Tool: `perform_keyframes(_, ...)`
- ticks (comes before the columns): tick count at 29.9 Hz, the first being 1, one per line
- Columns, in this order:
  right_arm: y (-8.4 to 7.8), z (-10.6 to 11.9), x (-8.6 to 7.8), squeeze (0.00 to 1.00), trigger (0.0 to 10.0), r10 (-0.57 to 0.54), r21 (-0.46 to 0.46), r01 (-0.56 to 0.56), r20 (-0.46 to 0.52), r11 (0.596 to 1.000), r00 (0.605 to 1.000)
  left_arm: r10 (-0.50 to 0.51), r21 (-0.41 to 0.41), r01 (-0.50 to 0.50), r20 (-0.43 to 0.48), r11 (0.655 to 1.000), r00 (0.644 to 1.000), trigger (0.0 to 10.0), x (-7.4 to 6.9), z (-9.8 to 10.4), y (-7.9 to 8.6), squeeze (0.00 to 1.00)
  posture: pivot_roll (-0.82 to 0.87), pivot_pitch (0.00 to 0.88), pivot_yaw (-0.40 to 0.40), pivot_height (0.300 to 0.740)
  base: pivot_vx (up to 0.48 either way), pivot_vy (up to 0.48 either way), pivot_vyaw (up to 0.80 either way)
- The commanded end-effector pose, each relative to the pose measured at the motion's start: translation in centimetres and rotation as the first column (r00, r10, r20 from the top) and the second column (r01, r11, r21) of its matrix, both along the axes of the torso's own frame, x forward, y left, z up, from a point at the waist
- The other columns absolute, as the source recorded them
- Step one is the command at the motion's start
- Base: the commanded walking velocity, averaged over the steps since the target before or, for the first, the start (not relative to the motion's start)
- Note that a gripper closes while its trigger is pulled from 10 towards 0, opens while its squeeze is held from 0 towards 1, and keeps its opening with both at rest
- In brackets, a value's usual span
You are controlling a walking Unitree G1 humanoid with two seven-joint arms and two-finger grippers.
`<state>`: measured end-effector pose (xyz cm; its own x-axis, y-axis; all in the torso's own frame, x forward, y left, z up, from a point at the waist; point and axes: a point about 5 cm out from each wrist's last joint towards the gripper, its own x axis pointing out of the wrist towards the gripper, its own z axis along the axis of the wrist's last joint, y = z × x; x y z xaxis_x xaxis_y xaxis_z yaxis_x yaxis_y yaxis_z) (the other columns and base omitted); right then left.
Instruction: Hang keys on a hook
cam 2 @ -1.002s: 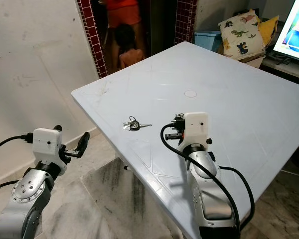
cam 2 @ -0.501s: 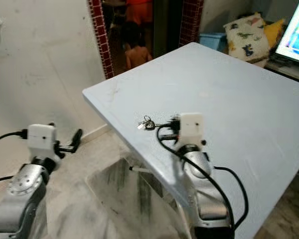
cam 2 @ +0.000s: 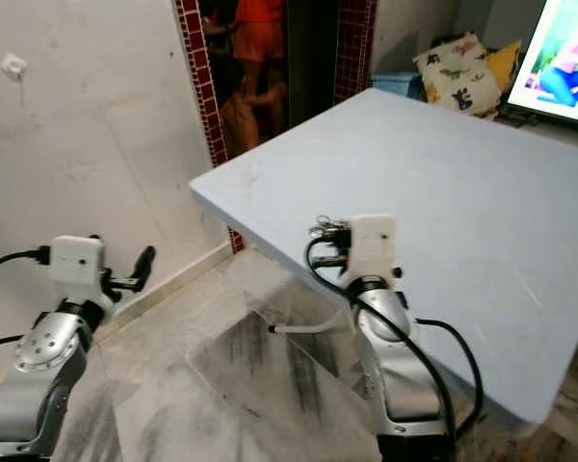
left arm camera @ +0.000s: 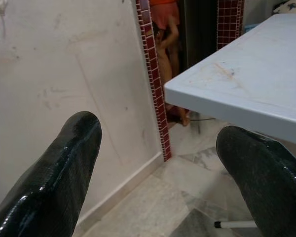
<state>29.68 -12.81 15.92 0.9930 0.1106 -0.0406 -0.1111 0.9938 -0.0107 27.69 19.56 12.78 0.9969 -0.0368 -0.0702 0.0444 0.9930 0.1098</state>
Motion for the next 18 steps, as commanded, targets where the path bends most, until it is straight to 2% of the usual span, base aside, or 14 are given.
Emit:
perform_keyframes(1, -0.9, -0.2, 0.1, 0.0, 10.0, -0.033, -0.009, 0.033, -0.007, 0.999, 0.999, -0.019, 0.003, 0.019, 0.019, 1.0, 1.0, 10.0, 0.3, 0.3, -0.5, 0.0, 0.01, 0.0, 0.071, 0.74, 0.0, 0.382, 0.0)
perform_keyframes(12, -0.5, 0.9, 0.8, 0.0, 10.0, -0.029, 0.01, 0.029, 0.069, 1.0, 0.997, -0.028, 0.019, 0.026, 0.083, 0.999, 0.996, 10.0, 0.7, 1.7, -0.3, 0.0, 0.02, 0.0, 0.077, 0.74, 0.0, 0.0, 0.0)
perform_keyframes(18, -0.1, 1.1, 1.2, 0.0, 10.0, -0.027, 0.018, 0.026, 0.083, 1.0, 0.996, -0.04, 0.024, 0.038, 0.091, 0.999, 0.995, 10.0, 0.6, 1.8, -0.2, 0.0, 0.03, 0.0, 0.085, 0.74, 0.0, 0.0, 0.67)
